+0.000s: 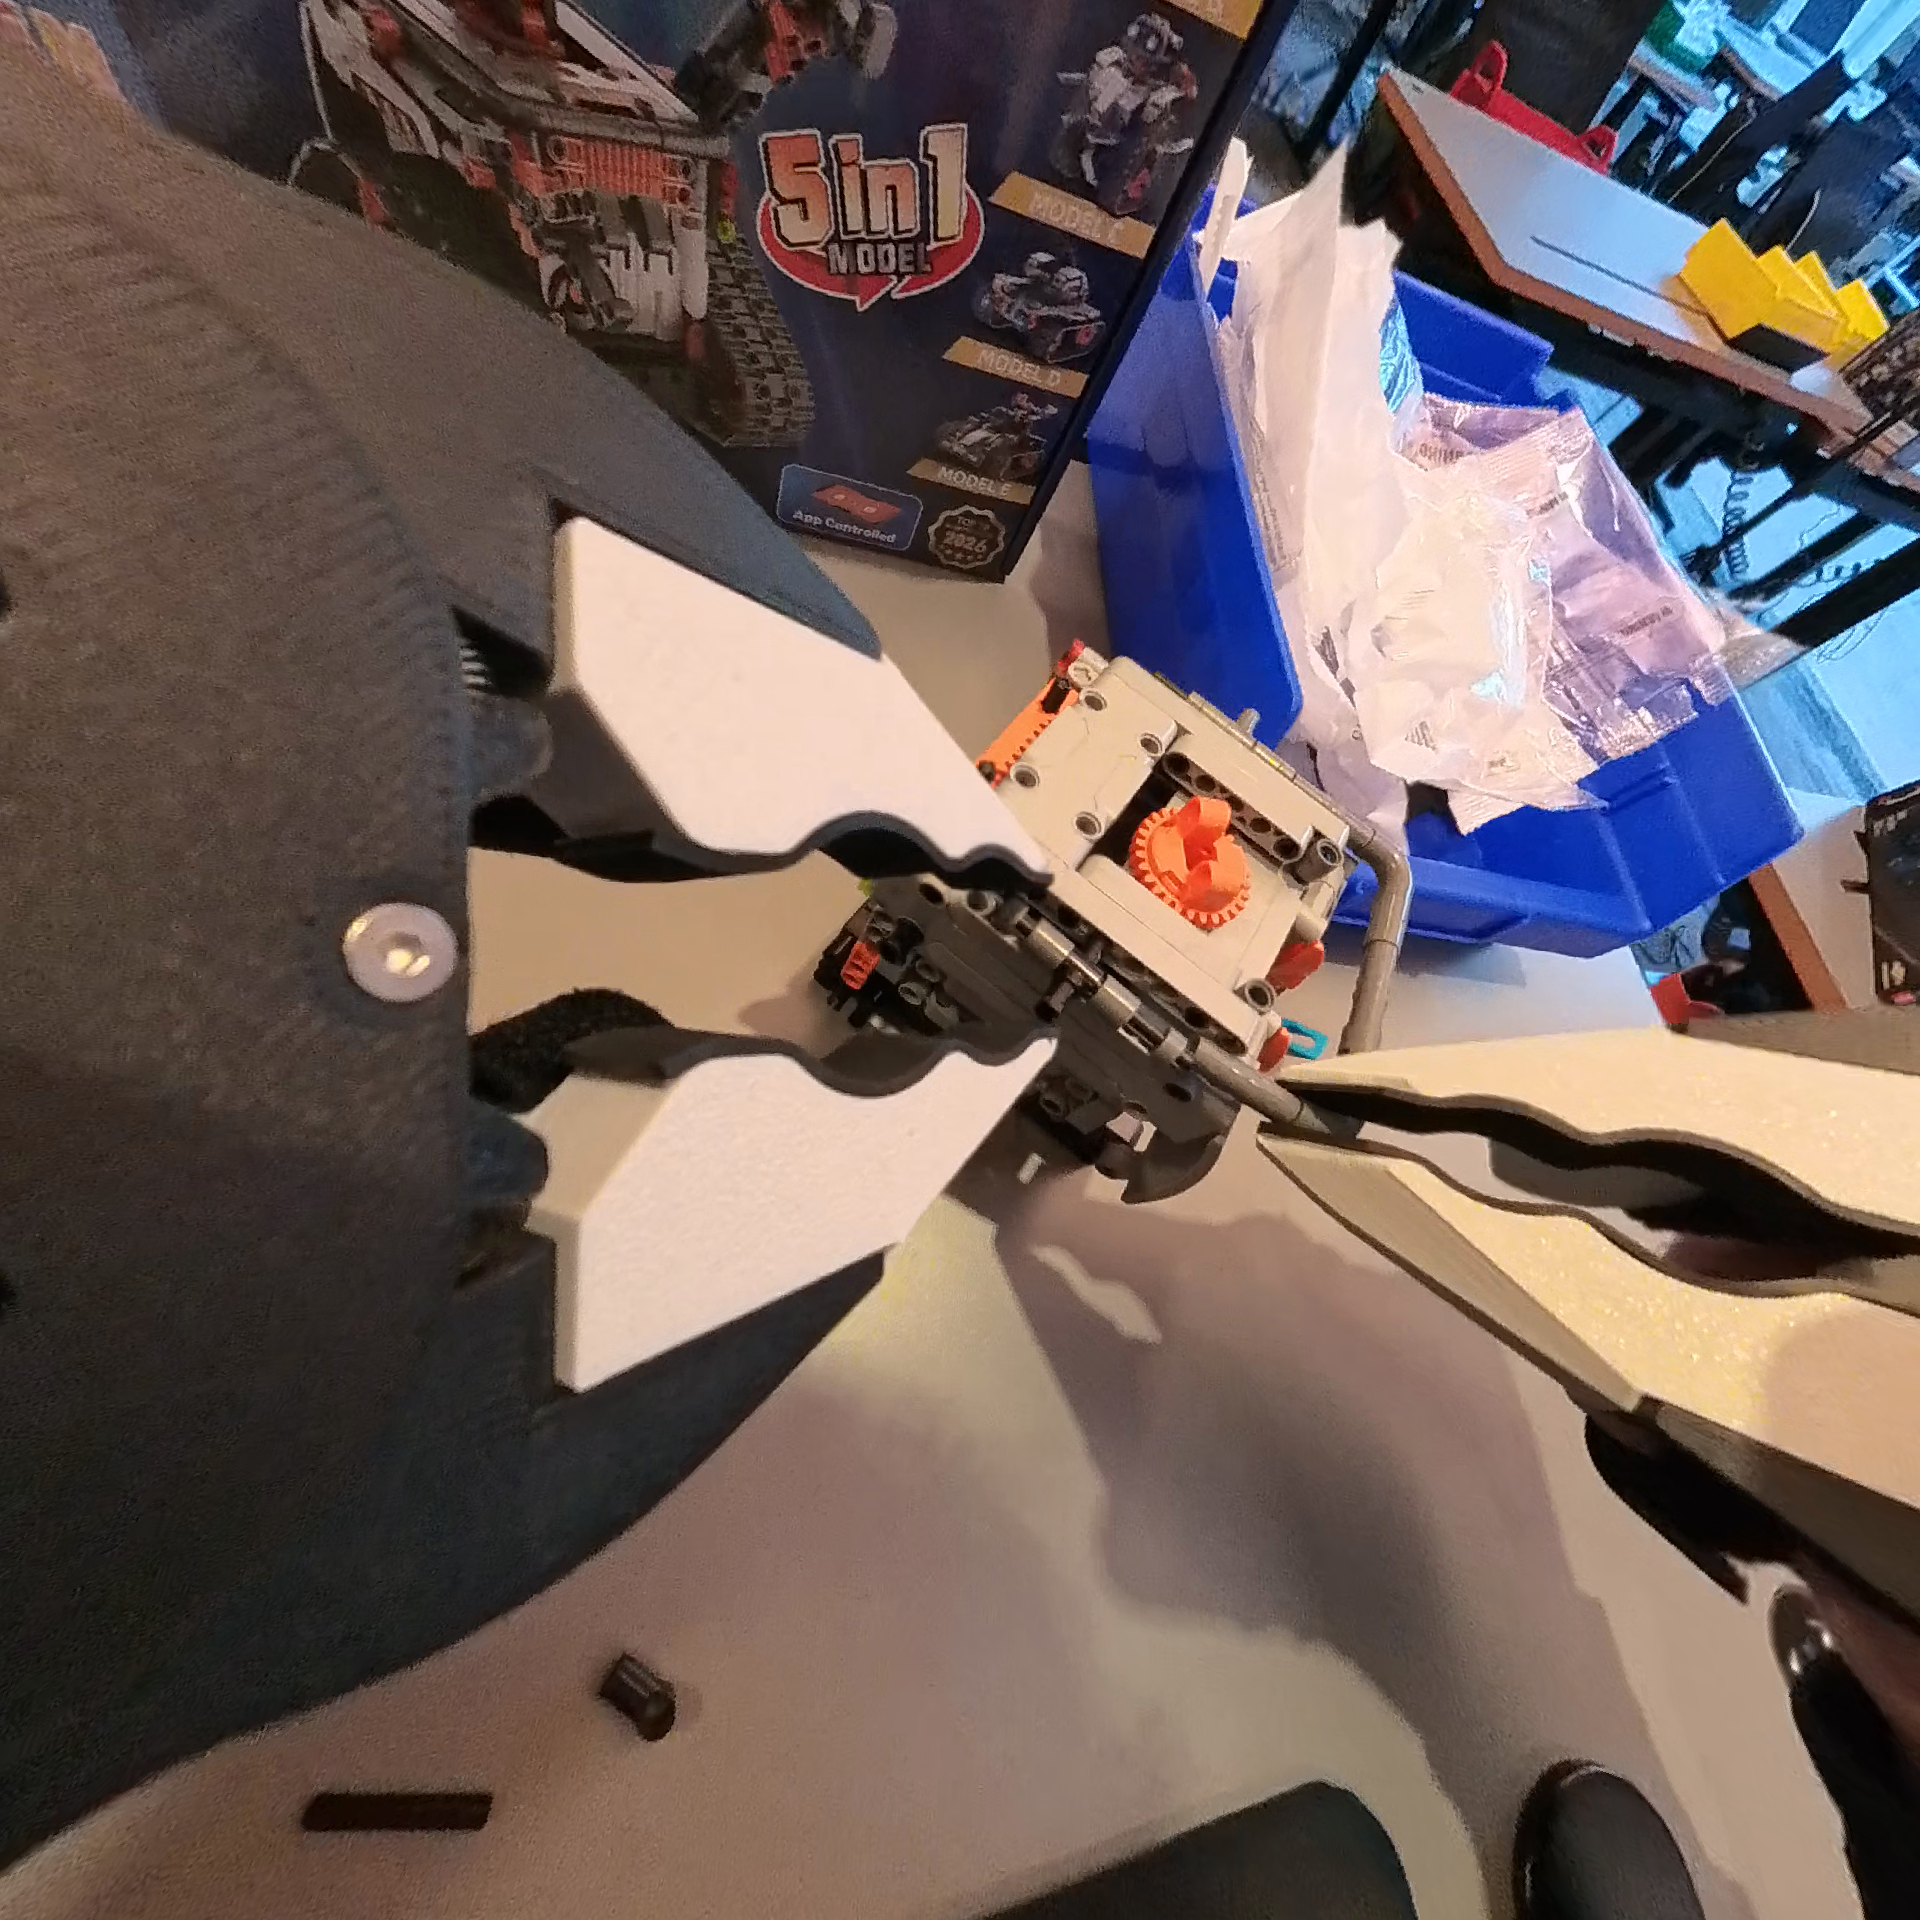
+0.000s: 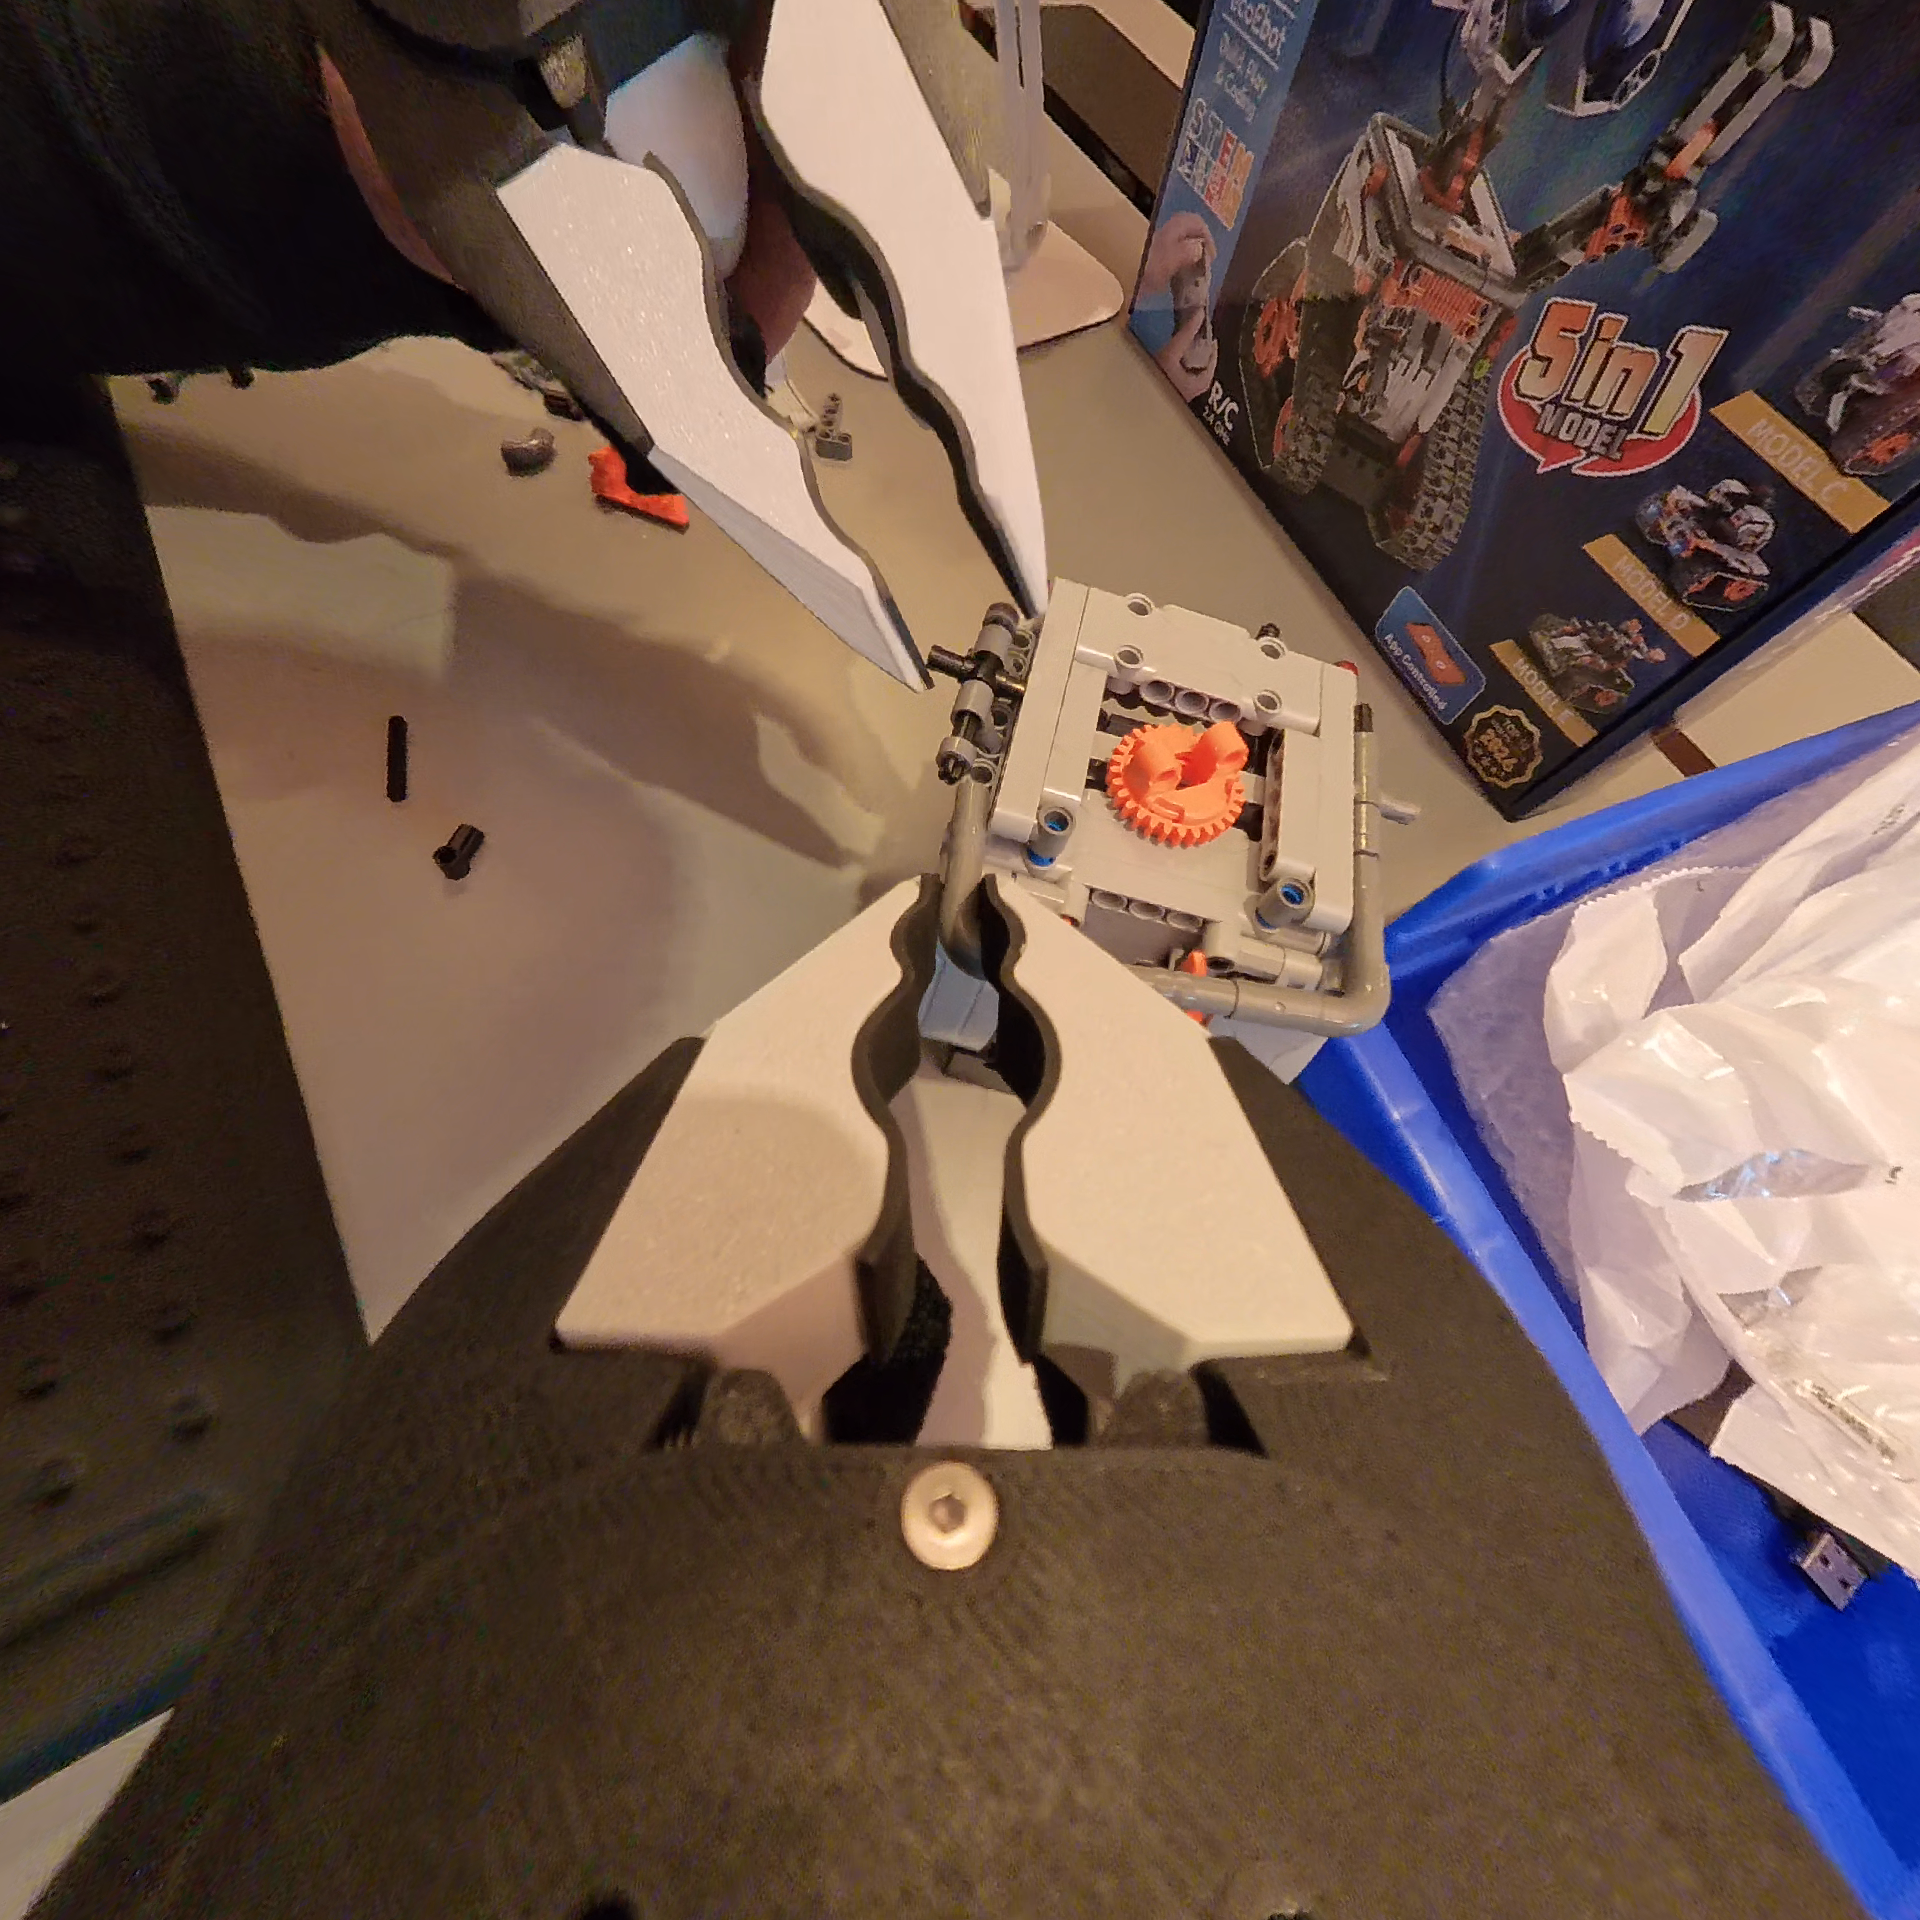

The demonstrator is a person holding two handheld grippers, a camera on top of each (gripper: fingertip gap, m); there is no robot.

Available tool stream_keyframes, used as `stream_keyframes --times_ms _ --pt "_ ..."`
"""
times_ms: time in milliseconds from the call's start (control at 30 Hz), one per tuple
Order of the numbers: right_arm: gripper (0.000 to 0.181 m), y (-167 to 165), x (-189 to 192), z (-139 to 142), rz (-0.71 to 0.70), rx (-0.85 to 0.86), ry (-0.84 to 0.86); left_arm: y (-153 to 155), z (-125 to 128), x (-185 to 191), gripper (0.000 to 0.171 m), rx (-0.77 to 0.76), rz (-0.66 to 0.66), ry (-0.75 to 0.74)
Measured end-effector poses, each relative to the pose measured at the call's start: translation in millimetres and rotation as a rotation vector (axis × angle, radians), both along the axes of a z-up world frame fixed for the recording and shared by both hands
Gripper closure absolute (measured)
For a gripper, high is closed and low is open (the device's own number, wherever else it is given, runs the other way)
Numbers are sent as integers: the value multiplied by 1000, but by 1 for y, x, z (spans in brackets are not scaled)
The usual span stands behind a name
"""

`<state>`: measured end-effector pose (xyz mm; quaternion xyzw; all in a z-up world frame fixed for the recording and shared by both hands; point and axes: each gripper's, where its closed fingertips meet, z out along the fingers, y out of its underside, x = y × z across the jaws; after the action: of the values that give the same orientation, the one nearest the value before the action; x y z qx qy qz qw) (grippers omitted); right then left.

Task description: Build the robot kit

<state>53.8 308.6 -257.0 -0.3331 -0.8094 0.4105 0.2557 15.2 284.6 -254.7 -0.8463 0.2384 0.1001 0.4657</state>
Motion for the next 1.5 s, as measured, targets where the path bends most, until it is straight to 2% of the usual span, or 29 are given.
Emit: stream_keyframes --times_ms 400,633,1067,1333,1500 --pt "177 2 6 3 62 -14 11 4 -3 0 152 -2 35 -7" --pt "176 2 5 2 56 -36 11 6 -3 1 152 23 41 18" --pt "176 2 5 4 56 -103 6 8 -3 1 153 -21 56 34" --pt "176 3 4 0 36 4 33 8 -4 1 154 -97 31 41" --pt "176 4 4 2 24 -4 44 9 -4 1 154 -183 -1 60"
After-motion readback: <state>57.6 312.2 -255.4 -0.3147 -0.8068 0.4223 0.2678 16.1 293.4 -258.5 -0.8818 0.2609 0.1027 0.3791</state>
